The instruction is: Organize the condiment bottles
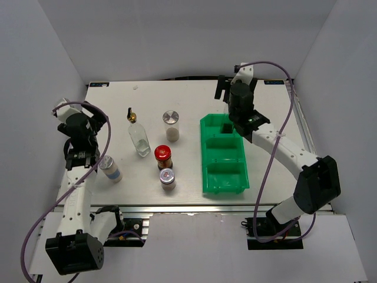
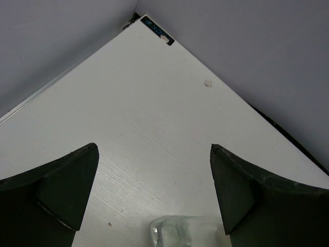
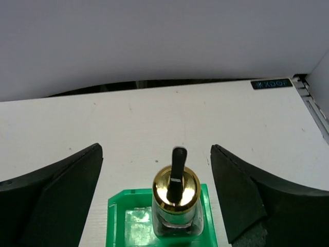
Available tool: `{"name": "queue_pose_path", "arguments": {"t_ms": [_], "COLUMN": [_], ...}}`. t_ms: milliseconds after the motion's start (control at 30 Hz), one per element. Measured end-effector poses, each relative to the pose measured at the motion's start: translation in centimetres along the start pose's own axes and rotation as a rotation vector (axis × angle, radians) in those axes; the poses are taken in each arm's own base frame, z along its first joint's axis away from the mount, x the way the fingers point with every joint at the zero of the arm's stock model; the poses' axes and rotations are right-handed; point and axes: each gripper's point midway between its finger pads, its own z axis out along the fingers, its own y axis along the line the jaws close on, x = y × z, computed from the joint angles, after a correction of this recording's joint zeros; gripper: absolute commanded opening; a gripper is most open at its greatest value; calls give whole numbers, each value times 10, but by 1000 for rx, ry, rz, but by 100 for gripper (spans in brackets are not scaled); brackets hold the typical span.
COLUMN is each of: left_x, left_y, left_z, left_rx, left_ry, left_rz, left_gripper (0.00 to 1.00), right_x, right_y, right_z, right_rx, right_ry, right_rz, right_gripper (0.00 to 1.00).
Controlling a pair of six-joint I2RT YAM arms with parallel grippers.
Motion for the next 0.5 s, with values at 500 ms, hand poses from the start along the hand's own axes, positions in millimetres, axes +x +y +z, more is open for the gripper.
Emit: {"name": "queue_pose_path", "arguments": {"t_ms": [500], "left_x": [-75], "left_y": [-108], "left_z": [-62], "left_rx": [533], "left_ry": [-118], "left_rz": [-9], "left_gripper": [98], "right_x": [-99], "right_y": [-30], "right_z": [-78], "right_rx": [-82], "right_ry": [-98], "right_rz": [15], "right_gripper": [89]}}
